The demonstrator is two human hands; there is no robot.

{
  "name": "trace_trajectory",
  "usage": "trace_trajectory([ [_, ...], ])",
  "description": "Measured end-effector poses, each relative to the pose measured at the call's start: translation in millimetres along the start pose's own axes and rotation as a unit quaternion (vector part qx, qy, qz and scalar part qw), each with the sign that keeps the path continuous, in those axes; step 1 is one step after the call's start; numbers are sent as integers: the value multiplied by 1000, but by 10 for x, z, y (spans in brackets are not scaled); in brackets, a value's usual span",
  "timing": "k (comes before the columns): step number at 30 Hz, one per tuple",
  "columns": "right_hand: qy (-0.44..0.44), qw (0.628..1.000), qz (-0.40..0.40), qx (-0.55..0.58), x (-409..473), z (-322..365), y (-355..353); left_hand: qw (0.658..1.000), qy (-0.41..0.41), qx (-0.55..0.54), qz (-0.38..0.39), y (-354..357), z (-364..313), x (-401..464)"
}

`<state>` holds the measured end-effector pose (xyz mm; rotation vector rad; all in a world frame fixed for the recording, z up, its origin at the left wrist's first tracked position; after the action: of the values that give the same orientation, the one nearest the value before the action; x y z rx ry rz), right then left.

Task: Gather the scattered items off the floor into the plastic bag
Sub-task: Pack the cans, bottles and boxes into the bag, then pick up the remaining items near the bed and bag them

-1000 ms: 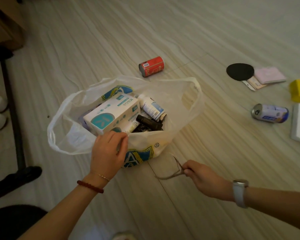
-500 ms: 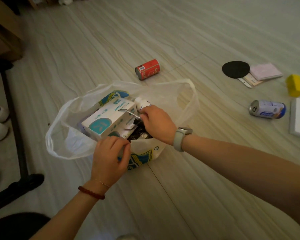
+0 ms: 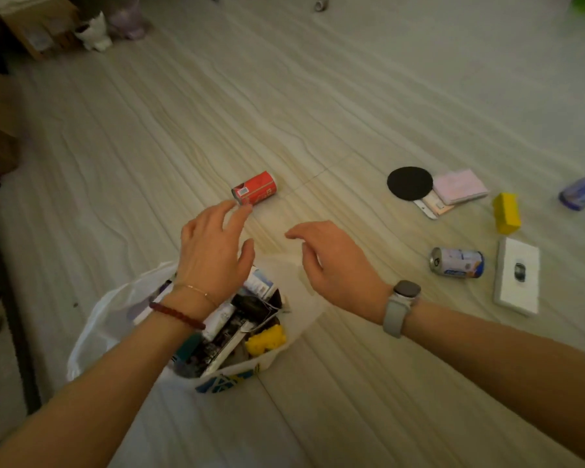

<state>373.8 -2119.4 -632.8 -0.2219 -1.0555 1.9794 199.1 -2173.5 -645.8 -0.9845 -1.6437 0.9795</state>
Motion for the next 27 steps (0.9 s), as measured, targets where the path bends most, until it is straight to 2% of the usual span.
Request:
trace_trajectory([
  [4,144,987,-13,-77,52,39,-902,978,-175,-39,108,-512,-503,226],
  [7,240,967,4,-82,-25,242,-1677,960,-231,-83,136,-1115,-981,351],
  [12,343,938,-48,-23,198,857,-3128,964,-213,-95,132,-2391,-1669,948],
  [17,354,934,-49,10,723,1348,-4026,966,-206,-115,102,-3334,-2021,1714],
  [22,383,922,-31,47,1267,1492,-4326,960,-217,-133,116,-3629,-2020,2199],
  [25,414,908,-33,62,1629,1291,-4372,948,-248,-140,141,-3543,-1858,2600],
  [27,456,886,-46,67,1911,1096,-4445,945,-240,-154,159,-3425,-1744,3057],
])
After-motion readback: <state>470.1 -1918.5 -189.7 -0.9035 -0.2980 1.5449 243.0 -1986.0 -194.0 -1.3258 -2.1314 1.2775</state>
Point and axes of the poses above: each hand's wrist, its own x-axis towards the middle knuckle, its own y-axis out of the palm, z = x × y, the point moved 1 cm from there along x, towards the middle knuckle, and after that the axes turned 6 degrees about -z, right-handed, at the moved point
